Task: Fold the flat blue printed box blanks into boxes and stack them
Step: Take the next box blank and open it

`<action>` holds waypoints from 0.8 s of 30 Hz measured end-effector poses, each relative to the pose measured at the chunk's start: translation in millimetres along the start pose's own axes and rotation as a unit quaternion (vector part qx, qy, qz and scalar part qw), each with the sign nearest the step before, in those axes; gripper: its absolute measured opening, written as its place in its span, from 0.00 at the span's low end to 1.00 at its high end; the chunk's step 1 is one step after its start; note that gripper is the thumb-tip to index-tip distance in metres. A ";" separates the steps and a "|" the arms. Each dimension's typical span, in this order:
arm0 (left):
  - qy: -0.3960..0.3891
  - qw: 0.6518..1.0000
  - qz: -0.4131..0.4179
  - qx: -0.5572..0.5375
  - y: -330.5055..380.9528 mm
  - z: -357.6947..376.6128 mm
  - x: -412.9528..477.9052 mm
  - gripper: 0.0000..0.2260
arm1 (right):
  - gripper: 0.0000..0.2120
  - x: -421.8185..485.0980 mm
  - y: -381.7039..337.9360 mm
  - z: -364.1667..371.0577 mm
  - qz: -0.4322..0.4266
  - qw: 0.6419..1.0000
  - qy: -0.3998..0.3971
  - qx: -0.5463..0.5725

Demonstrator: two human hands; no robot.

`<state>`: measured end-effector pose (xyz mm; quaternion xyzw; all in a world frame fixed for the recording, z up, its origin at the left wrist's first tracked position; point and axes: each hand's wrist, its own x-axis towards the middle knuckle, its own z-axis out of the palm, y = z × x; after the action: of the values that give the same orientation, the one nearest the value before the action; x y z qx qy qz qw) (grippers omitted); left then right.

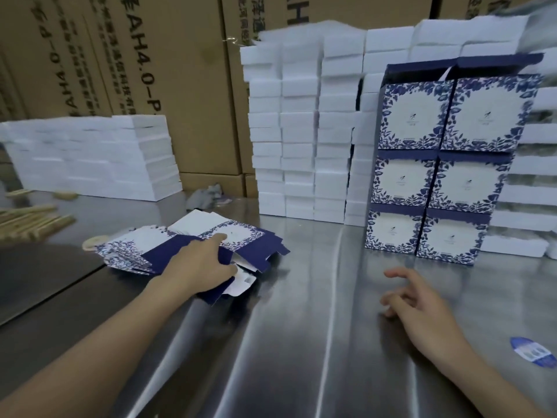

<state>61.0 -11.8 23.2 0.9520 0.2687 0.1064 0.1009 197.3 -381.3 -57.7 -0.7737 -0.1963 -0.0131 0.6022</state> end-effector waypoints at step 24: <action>0.367 0.764 0.223 -0.481 184.3 41.7 -104.4 0.23 | 0.29 -21.1 -27.3 -20.7 0.116 0.972 -0.015 0.205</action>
<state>75.0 -227.0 13.7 0.6998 -0.0214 0.5824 0.4130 173.6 -401.4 -32.1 -0.6513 -0.1125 0.1089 0.7425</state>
